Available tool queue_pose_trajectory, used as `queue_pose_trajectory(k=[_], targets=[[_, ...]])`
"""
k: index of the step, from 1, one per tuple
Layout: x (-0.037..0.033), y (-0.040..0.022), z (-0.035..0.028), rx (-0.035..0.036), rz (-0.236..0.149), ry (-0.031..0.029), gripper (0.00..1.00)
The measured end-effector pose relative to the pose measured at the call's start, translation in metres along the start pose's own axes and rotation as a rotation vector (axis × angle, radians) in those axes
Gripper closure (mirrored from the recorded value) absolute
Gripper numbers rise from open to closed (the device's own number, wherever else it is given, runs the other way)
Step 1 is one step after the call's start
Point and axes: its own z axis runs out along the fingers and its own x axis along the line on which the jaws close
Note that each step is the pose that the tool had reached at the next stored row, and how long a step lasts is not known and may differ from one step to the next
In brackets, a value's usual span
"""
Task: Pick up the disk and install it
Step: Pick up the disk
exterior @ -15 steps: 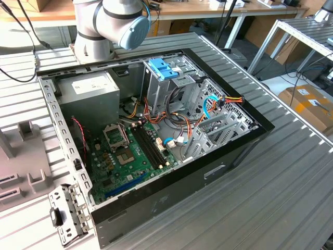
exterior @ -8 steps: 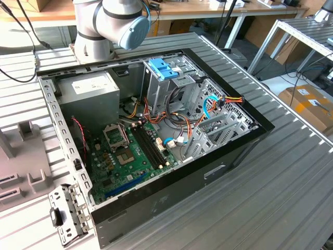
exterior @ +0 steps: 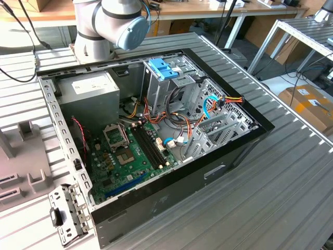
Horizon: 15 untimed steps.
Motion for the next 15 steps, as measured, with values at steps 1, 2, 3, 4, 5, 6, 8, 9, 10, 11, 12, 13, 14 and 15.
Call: queue_pose_trajectory(k=[1, 2, 3, 4, 5, 6, 8, 9, 10, 11, 12, 13, 14, 15], targets=[[-0.0014, 0.0001, 0.0004, 0.0, 0.0, 0.0, 0.26], [-0.0029, 0.0002, 0.0008, 0.0, 0.0, 0.0, 0.26], [-0.0042, 0.0002, 0.0013, 0.0, 0.0, 0.0, 0.26], [-0.0048, 0.0003, 0.0015, 0.0, 0.0, 0.0, 0.26], [-0.0055, 0.0004, 0.0018, 0.0, 0.0, -0.0001, 0.26], [-0.0061, 0.0004, 0.0021, 0.0001, 0.0, -0.0001, 0.26], [-0.0078, 0.0004, 0.003, 0.0, 0.0, 0.0, 0.26], [-0.0083, 0.0005, 0.0034, 0.0001, 0.0, 0.0, 0.26], [-0.0087, 0.0005, 0.0036, 0.0, 0.0, 0.0, 0.26], [-0.0094, 0.0005, 0.0041, 0.0, 0.0, 0.0, 0.26], [-0.0097, 0.0005, 0.0045, 0.0001, 0.0, 0.0, 0.26], [-0.01, 0.0005, 0.0047, 0.0, 0.0, 0.0, 0.26], [-0.0104, 0.0005, 0.0051, 0.0, 0.0, 0.0, 0.26], [-0.0108, 0.0006, 0.0055, 0.0, 0.0, 0.0, 0.26]])
